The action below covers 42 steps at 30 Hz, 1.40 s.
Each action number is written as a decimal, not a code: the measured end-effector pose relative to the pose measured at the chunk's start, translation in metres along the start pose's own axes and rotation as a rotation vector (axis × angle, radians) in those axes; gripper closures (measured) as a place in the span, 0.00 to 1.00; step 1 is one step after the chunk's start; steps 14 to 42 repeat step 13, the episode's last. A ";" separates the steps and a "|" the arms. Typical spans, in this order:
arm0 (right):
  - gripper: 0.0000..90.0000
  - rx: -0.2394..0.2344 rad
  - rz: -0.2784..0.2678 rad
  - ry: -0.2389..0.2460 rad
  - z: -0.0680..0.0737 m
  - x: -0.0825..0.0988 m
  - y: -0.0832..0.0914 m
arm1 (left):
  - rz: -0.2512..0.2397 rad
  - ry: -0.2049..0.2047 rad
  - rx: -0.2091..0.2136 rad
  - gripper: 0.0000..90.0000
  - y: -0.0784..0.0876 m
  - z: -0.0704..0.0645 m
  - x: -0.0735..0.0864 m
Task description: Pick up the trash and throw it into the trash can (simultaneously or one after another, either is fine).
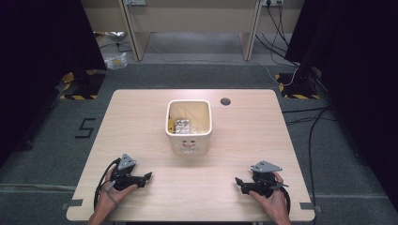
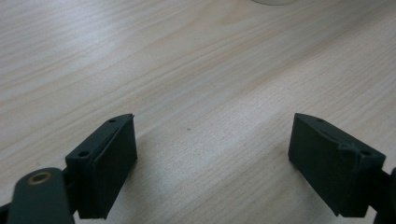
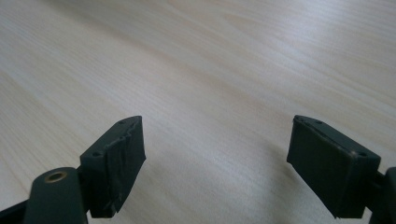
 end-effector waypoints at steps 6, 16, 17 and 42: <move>0.20 0.017 0.008 0.015 0.001 0.008 -0.002 | 0.000 0.000 0.000 0.16 0.000 0.000 0.000; 0.17 0.044 0.014 0.015 0.001 0.009 -0.002 | 0.003 0.000 0.000 0.16 0.000 0.000 0.000; 0.17 0.044 0.014 0.015 0.001 0.009 -0.002 | 0.003 0.000 0.000 0.16 0.000 0.000 0.000; 0.17 0.044 0.014 0.015 0.001 0.009 -0.002 | 0.003 0.000 0.000 0.16 0.000 0.000 0.000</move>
Point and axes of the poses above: each handheld gripper's, and its own axes: y roughly backward along the jaws, x roughly out of its underside, z roughly to its left, the point moved 9 cm from there along -y, roughly forward along the jaws, and after that the axes turned 15 degrees about x, right-handed, at the moved point
